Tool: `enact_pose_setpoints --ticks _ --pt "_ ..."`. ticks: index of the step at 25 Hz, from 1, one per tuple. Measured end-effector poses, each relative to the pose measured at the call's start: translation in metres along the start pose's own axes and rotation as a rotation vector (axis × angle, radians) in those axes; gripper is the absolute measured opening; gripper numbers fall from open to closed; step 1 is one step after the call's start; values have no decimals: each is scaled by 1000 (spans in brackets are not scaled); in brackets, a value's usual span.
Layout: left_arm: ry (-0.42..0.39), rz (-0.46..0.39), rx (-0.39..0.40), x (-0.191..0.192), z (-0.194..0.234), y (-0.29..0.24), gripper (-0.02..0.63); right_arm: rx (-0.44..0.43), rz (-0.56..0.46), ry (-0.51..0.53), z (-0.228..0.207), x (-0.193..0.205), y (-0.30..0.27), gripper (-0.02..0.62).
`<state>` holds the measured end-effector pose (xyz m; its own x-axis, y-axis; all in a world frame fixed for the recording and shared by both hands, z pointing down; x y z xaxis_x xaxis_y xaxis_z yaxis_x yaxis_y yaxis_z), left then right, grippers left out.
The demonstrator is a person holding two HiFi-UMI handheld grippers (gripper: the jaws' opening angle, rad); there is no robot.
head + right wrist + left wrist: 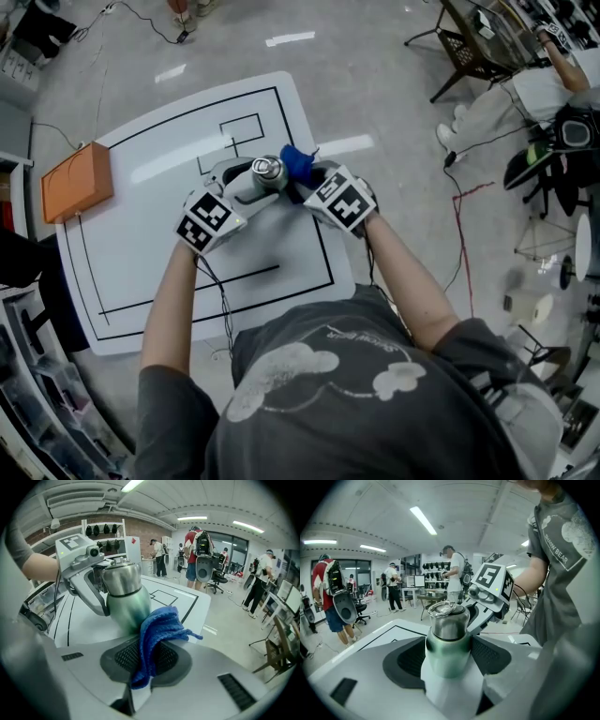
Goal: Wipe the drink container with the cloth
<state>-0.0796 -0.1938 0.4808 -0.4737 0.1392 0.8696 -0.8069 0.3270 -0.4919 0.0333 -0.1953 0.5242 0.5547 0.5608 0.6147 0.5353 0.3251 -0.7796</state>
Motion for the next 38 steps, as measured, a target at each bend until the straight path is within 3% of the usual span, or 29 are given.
enact_pose_setpoints --ticks 4,9,14,18,21,24,28,38 --pt "100 -21 -157 6 -9 5 304 15 -32 -5 0 2 14 44" --pt "313 -56 -373 6 -26 12 306 38 -55 1 -1 8 32 44" --pt "361 -11 -633 -2 -39 -2 311 72 -81 -20 -7 14 47 44" --pt "480 -8 -731 -3 -38 -16 319 78 -97 -23 -11 19 57 44" --pt "513 9 -775 -2 -34 -21 321 75 -94 -28 -14 22 62 44" --pt "516 26 -769 0 -32 -20 314 74 -99 -25 -16 23 65 44" --pt "471 17 -685 -1 -30 -17 313 49 -112 17 -18 17 69 44" --pt "246 -14 -310 8 -17 -5 312 -155 -156 273 -16 -36 73 44"
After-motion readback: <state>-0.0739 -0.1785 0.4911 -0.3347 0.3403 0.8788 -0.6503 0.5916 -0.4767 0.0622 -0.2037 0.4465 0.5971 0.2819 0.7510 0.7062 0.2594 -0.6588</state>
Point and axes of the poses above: the fingertips, and each gripper's own axes: y backward along the fingers, z to its left, x out of its underside, the point moved 5 cm from there along y, backward along the fingers, and after that the axes turned 5 degrees about -y, right-handed, at the moved point
